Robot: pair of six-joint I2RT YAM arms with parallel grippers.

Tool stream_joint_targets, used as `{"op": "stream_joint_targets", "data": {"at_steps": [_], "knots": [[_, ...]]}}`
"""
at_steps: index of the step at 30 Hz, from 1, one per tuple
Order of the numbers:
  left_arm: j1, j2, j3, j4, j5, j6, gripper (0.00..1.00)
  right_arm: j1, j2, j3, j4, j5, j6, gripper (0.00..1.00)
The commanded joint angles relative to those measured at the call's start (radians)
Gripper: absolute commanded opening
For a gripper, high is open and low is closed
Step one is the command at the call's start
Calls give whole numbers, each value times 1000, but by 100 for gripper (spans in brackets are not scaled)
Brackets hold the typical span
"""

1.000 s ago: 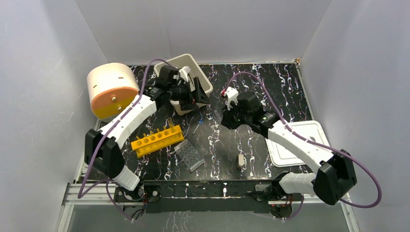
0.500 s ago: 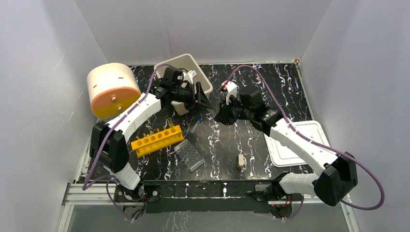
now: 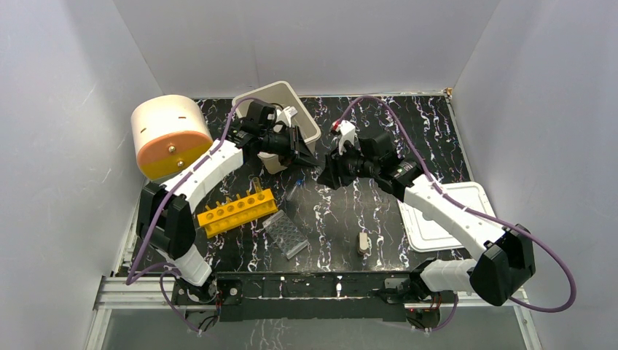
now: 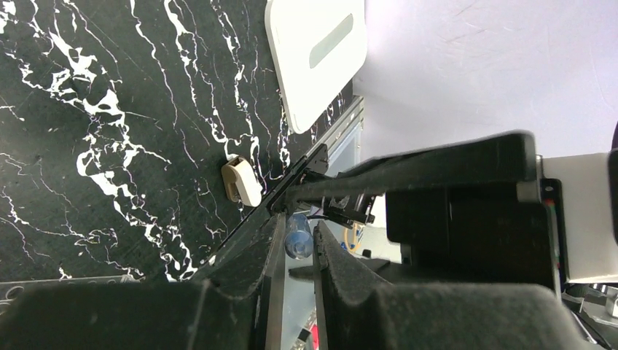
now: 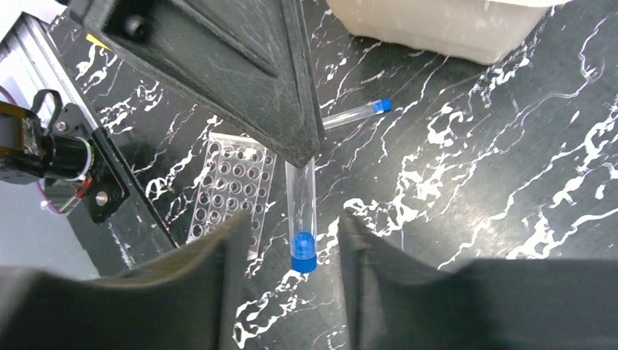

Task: Organize the chemistry lab equipment

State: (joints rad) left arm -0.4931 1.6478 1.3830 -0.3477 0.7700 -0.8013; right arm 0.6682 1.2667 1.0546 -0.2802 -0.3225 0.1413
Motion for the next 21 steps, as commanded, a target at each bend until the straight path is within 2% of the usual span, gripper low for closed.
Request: {"op": "stream_joint_targets", "data": {"at_steps": [1, 5, 7, 9, 16, 21], "knots": [[8, -67, 32, 47, 20, -44, 0, -13, -10, 76, 75, 10, 104, 66], [36, -108, 13, 134, -9, -141, 0, -50, -68, 34, 236, 43, 373, 88], [55, -130, -9, 205, -17, -211, 0, -68, -92, -9, 342, 80, 552, 91], [66, -149, -21, 259, -28, -267, 0, -75, -106, -27, 373, 160, 711, 91], [74, -186, -68, 462, -67, -477, 0, -104, -87, -50, 549, 134, 1011, 82], [75, -190, -65, 489, -95, -537, 0, -115, -81, -82, 711, 132, 1156, 67]]}}
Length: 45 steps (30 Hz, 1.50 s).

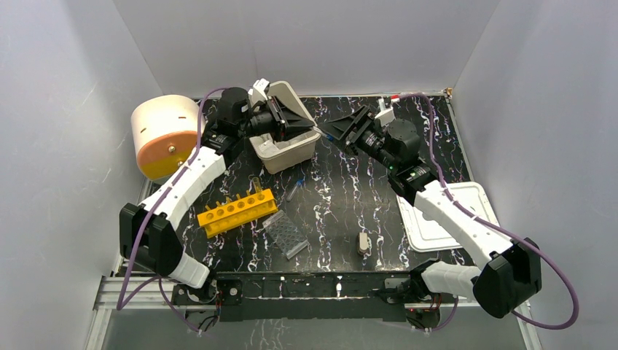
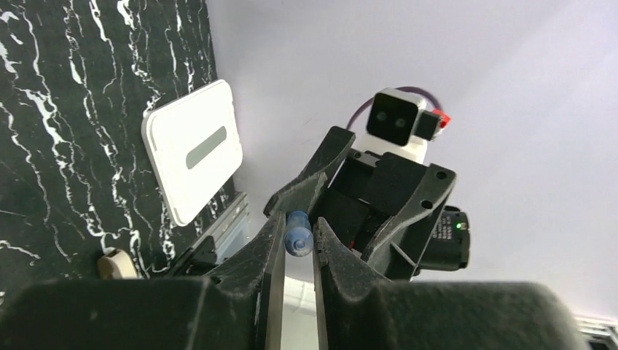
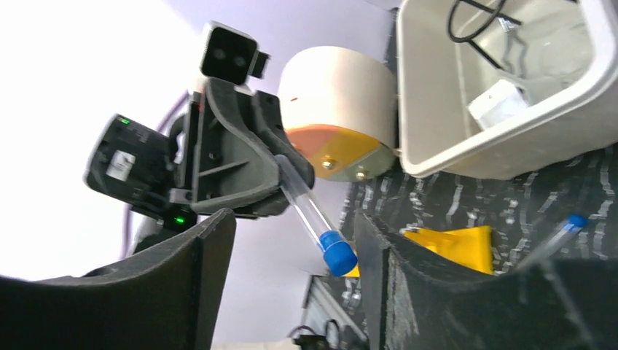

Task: Organize the chemistry lab equipment

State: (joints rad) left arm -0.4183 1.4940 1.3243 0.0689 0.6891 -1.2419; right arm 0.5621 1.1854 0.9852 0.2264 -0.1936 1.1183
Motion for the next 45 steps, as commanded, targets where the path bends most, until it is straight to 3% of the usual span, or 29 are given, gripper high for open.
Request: {"op": "stream_joint_targets", "data": {"at_steps": [1, 8, 22, 23, 27, 32, 38, 45], "knots": [[1, -37, -8, 76, -19, -103, 0, -12, -1, -8, 203, 8, 187, 65], [9, -47, -40, 122, -31, -169, 0, -22, -35, -54, 246, 43, 245, 53], [16, -49, -98, 224, -3, -276, 0, -25, -25, 6, 197, 0, 166, 21], [16, -49, -98, 219, -5, -270, 5, -24, -23, 13, 191, -7, 154, 19], [20, -49, -69, 119, -15, -175, 46, -29, -4, 58, 114, -49, 87, 17], [48, -67, -13, -125, -70, 52, 82, -40, 10, 134, -114, -78, -62, 18], [150, -155, 13, -354, -179, 265, 98, -42, 77, 257, -500, -94, -354, 18], [172, -150, 201, -669, -470, 619, 98, 29, 150, 301, -762, 5, -542, 17]]}}
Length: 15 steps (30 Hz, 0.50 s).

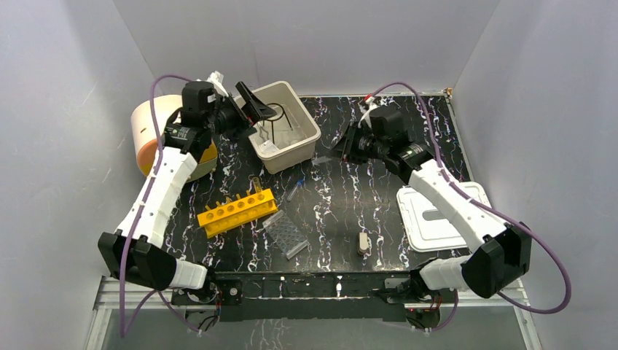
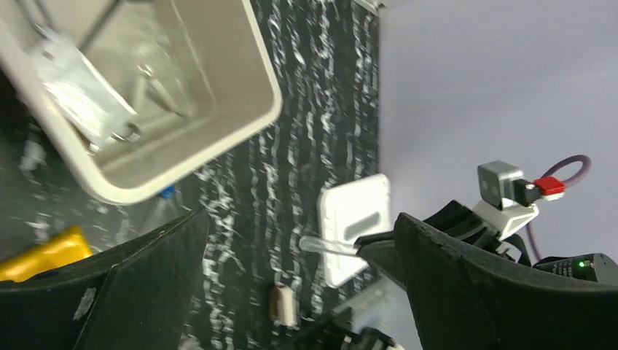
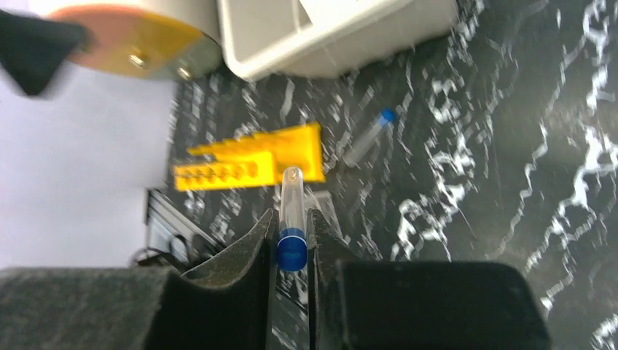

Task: Organize the chemistry lab equipment

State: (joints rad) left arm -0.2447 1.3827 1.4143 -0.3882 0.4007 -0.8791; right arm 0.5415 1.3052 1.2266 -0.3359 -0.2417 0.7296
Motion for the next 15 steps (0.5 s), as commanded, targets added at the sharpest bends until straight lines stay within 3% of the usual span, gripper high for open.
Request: {"op": "stream_joint_targets", "data": {"at_steps": [1, 8, 15], "knots": [[0, -36, 133, -241, -221, 288, 98, 72, 46, 68, -229, 72, -157, 17], [1, -61, 220, -315, -518, 446, 98, 325, 222, 196, -366, 268, -215, 16], [21, -61, 299, -353, -717, 517, 98, 463, 430, 374, -446, 361, -261, 15]]}}
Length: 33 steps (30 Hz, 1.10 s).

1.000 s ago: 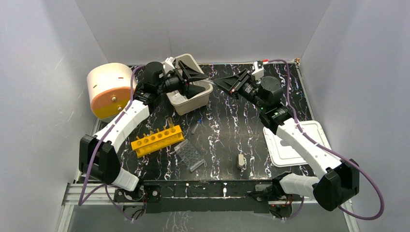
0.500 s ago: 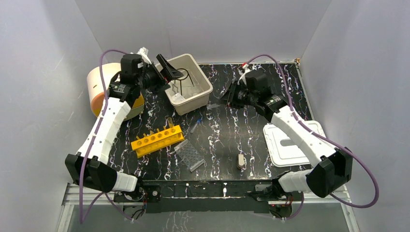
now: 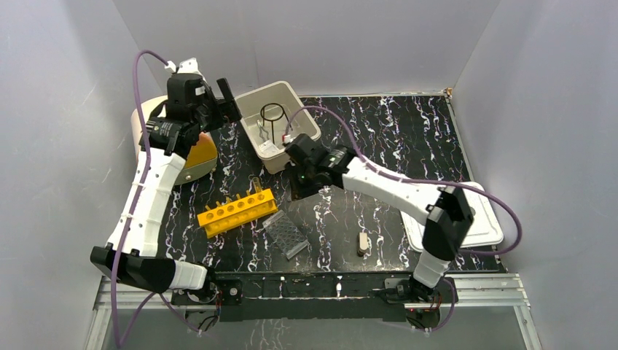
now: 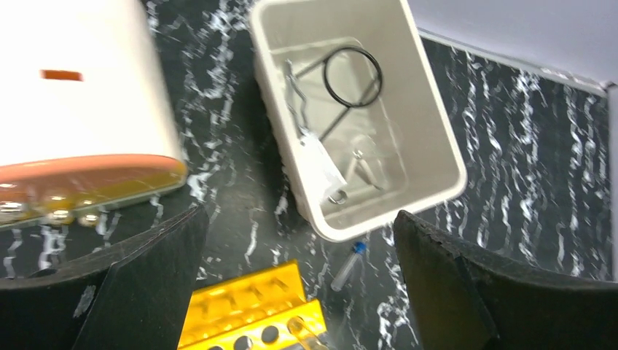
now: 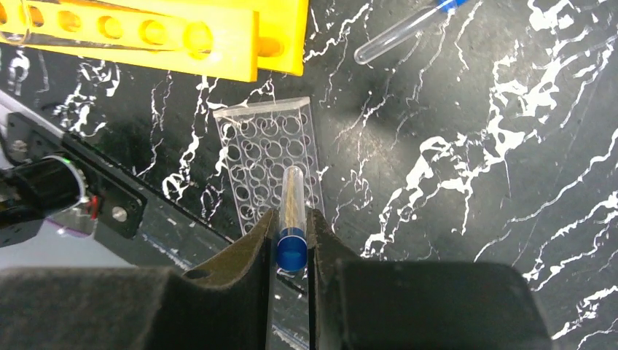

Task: Organize the chemistry lab equipment

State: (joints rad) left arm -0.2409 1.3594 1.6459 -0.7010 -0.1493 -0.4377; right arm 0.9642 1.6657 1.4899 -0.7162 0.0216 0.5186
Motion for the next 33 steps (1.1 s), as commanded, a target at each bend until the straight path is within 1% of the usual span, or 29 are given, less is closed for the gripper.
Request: {"op": "stream_joint_targets", "data": {"at_steps": [1, 5, 15, 20, 25, 33], "knots": [[23, -35, 77, -43, -174, 75, 98, 52, 96, 135, -78, 105, -58, 15], [42, -22, 104, -59, -194, 66, 98, 92, 185, 235, -127, 137, -89, 15], [46, -28, 163, -63, -157, 65, 98, 144, 332, 410, -220, 189, -136, 14], [46, -32, 154, -59, -144, 63, 98, 149, 357, 423, -247, 179, -141, 13], [46, -41, 126, -38, -50, 45, 98, 149, 385, 426, -252, 162, -152, 13], [46, -54, 96, -35, -30, 37, 98, 149, 401, 427, -209, 163, -156, 12]]}}
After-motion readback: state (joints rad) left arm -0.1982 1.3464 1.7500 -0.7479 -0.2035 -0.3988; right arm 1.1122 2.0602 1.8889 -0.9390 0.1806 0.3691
